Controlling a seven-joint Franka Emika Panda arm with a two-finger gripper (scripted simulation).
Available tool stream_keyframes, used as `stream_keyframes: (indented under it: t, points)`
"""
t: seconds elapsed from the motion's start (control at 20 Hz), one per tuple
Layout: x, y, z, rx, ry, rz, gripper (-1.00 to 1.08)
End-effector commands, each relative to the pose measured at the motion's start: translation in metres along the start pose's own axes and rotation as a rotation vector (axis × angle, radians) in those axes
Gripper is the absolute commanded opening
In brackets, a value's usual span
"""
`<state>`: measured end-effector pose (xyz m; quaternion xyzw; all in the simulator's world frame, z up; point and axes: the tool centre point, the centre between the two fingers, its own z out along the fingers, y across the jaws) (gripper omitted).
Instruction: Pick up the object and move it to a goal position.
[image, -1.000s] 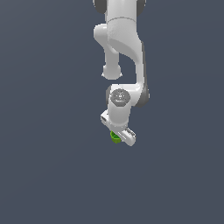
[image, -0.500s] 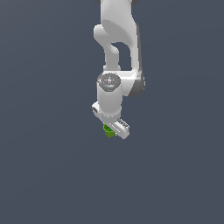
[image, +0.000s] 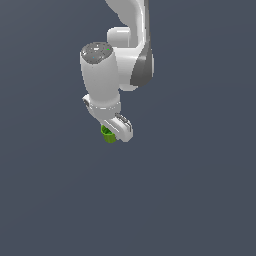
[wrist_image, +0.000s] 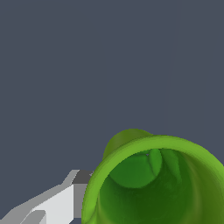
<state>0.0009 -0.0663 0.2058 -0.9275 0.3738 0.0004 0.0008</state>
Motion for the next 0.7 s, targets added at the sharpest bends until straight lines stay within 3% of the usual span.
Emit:
stream_keyframes:
  t: [0.0, 0.3, 0.65]
  points:
    - [0.007, 0.011, -0.022, 0.0, 0.0, 0.0, -1.0]
    - [0.02, 0.028, -0.058, -0.001, 0.001, -0.001, -1.0]
    - [0.025, 0.034, -0.071, -0.001, 0.001, -0.001, -1.0]
